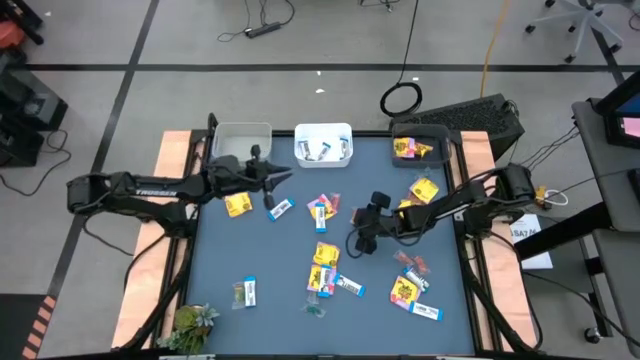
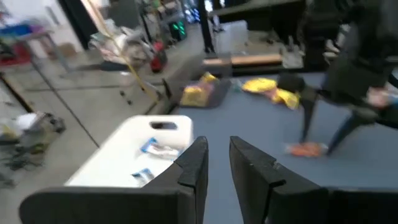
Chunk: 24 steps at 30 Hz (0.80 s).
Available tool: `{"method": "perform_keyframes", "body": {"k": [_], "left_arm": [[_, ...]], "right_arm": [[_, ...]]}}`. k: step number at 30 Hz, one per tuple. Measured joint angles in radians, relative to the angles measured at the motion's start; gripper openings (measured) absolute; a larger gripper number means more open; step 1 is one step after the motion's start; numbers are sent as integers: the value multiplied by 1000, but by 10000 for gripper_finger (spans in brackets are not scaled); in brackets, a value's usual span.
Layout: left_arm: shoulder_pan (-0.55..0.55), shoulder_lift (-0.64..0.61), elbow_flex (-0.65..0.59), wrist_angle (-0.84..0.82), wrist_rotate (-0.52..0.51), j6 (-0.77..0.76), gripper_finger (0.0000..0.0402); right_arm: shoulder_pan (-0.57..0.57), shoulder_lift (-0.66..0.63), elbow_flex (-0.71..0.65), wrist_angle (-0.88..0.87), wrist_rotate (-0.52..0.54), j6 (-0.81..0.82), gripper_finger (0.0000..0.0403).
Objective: Sort candy
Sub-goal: Put the orange gummy into the gray bin
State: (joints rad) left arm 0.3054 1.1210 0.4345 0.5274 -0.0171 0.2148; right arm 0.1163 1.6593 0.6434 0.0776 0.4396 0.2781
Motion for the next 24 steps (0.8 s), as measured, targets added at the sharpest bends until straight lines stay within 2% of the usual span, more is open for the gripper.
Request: {"method": "perform_keyframes", "body": {"k": [4, 11, 17, 20, 24], "left_arm": [[0, -56, -43, -9, -34, -1, 74], [3, -189, -93, -19, -68, -1, 74], [3, -326, -100, -127, -97, -34, 74], [3, -379, -100, -180, -103, -41, 74], [3, -427, -119, -197, -168, -51, 74]], "right_arm": [[-13, 21, 1, 5, -17, 8, 123], [-26, -15, 8, -14, -27, -16, 15], [-56, -43, 82, 8, -30, -99, 13], [-90, -42, 129, 77, -78, -166, 6], [-144, -32, 187, 193, -110, -221, 3]]}}
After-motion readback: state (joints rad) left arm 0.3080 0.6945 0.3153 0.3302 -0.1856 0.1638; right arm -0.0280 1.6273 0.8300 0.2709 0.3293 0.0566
